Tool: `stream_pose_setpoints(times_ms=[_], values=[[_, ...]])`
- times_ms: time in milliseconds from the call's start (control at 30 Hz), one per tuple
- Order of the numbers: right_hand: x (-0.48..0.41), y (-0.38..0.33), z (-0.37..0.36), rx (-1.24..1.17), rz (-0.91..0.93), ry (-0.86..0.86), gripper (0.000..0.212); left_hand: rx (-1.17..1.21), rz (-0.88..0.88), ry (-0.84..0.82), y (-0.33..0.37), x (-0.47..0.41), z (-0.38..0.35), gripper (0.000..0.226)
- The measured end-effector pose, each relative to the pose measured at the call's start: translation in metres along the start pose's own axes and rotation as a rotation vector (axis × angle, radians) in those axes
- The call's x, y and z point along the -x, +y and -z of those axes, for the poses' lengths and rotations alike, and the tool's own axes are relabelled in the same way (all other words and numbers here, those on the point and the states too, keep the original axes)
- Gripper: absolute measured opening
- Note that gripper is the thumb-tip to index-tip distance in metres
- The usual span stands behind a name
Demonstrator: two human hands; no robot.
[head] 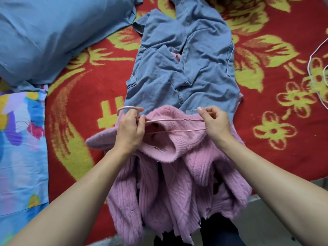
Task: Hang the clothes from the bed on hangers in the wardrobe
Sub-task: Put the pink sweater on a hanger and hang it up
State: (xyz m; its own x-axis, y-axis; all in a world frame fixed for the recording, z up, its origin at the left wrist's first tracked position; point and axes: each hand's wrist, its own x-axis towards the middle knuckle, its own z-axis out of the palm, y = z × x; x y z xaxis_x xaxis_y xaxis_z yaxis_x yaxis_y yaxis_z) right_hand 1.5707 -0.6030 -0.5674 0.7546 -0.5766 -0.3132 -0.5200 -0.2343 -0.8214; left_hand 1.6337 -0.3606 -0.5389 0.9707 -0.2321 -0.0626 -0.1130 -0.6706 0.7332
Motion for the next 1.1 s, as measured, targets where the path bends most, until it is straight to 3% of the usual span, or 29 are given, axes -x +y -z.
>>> stream_pose_setpoints(times_ms=[67, 133, 200, 367, 467, 567, 667, 733, 833, 967, 1100], values=[[0.016, -0.008, 0.007, 0.182, 0.172, 0.134, 0.035, -0.012, -0.008, 0.007, 0.002, -0.006, 0.001, 0.018], [0.039, -0.018, 0.007, 0.299, 0.456, 0.256, 0.029, -0.011, -0.006, 0.045, 0.006, -0.013, 0.004, 0.017], [0.066, -0.025, -0.009, 0.276, 0.594, 0.141, 0.022, 0.006, 0.003, 0.060, 0.010, -0.018, 0.005, 0.017], [0.081, 0.001, -0.053, 0.849, 0.464, -0.134, 0.047, -0.015, -0.041, -0.016, 0.011, -0.012, 0.012, 0.025], [0.070, 0.020, -0.036, 0.992, 0.451, -0.152, 0.039, -0.030, -0.078, -0.136, 0.007, -0.003, 0.014, 0.036], [0.063, 0.036, 0.002, 0.940, 0.473, -0.121, 0.022, -0.012, -0.085, -0.214, 0.004, 0.001, 0.014, 0.042], [0.050, 0.043, 0.048, 0.797, 0.190, -0.035, 0.012, 0.015, -0.061, -0.282, -0.009, 0.000, 0.014, 0.041], [0.039, 0.046, 0.069, 0.647, -0.011, -0.025, 0.012, -0.021, -0.134, -0.367, -0.011, 0.006, 0.011, 0.038], [0.023, 0.039, 0.082, 0.484, -0.083, 0.022, 0.009, -0.135, -0.279, -0.433, -0.009, 0.017, 0.004, 0.041], [0.007, 0.014, 0.089, 0.394, -0.001, 0.077, 0.024, -0.309, -0.278, -0.424, -0.007, 0.018, 0.000, 0.045], [0.019, -0.034, 0.073, 0.321, 0.234, 0.121, 0.002, -0.396, -0.211, -0.326, -0.001, 0.012, -0.002, 0.052]])
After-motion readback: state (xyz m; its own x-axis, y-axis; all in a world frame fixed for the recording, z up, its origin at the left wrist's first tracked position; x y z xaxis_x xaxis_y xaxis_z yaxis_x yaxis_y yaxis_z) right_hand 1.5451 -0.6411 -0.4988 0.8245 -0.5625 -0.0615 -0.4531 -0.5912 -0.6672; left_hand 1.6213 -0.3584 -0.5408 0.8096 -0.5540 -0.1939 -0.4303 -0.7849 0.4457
